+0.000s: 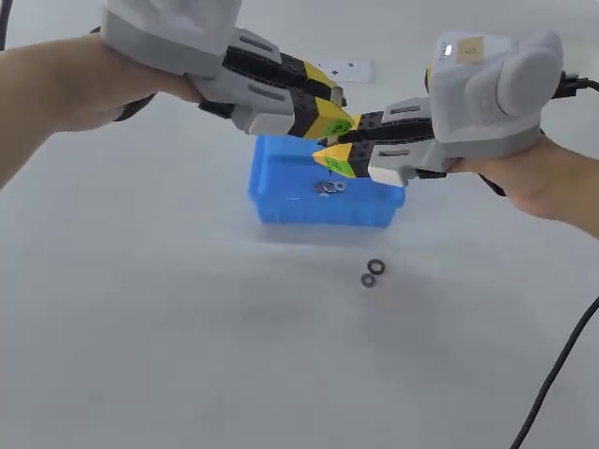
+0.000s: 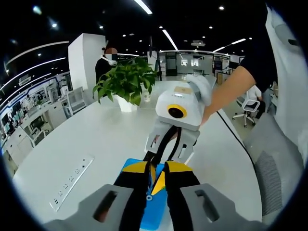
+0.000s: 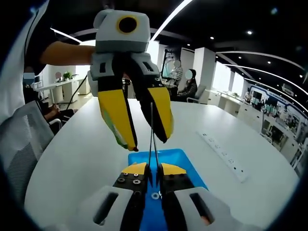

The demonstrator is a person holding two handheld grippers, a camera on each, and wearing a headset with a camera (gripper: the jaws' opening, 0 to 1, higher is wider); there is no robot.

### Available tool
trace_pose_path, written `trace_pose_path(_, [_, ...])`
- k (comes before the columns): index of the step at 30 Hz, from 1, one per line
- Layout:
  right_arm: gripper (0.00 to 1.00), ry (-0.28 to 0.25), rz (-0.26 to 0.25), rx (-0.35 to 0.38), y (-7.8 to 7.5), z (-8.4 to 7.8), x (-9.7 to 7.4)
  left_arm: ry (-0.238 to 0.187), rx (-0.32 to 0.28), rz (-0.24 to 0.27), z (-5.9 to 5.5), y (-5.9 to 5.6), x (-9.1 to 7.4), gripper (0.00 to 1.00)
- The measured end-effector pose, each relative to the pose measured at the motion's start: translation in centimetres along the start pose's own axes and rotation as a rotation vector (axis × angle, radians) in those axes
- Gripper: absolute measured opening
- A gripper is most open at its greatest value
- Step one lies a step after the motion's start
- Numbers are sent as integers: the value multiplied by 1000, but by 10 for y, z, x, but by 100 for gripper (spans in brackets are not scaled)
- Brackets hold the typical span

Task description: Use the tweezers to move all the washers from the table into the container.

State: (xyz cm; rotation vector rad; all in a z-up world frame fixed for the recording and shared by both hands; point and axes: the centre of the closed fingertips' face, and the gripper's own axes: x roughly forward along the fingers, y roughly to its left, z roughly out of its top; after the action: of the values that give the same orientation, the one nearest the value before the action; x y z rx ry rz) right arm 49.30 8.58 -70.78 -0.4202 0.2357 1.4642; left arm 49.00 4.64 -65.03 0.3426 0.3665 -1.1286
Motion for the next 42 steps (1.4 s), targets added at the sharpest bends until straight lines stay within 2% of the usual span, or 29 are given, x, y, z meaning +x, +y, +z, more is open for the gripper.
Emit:
trace_pose_path(2, [10, 1, 5, 1, 2, 0, 0, 3, -11, -3, 0, 0, -1, 15])
trace_pose_path(7, [10, 1, 13, 1, 4, 1, 1, 16, 8, -2, -1, 0, -4, 9])
trace_pose_path(10, [10, -2, 24, 0, 7, 3, 1, 13, 11, -13, -1, -2, -6, 8])
trace_pose_path(13, [10, -1, 31, -3, 8, 4, 1, 18, 45, -13, -1, -2, -7, 8])
trace_pose_path(15, [10, -2, 32, -1, 8, 4, 1, 23, 74, 8, -1, 1, -7, 6])
trace_pose_path(19, [11, -12, 25, 12, 5, 6, -1, 22, 89, 17, 1, 1, -8, 5])
trace_pose_path(23, [11, -18, 23, 20, 3, 8, -2, 13, 88, 21, 4, 3, -8, 5])
trace_pose_path(27, [12, -14, 27, 19, 5, 10, -2, 11, 98, 8, 5, -1, -8, 5])
trace_pose_path(31, [13, -8, 37, 16, 9, 11, -1, 14, 104, 0, 4, -1, -8, 5])
trace_pose_path(36, [13, -10, 30, 19, 8, 13, -1, 14, 104, 7, 5, 1, -11, 5])
trace_pose_path(42, [18, -2, 18, 35, 6, 12, 0, 10, 103, 12, 6, 3, -12, 5])
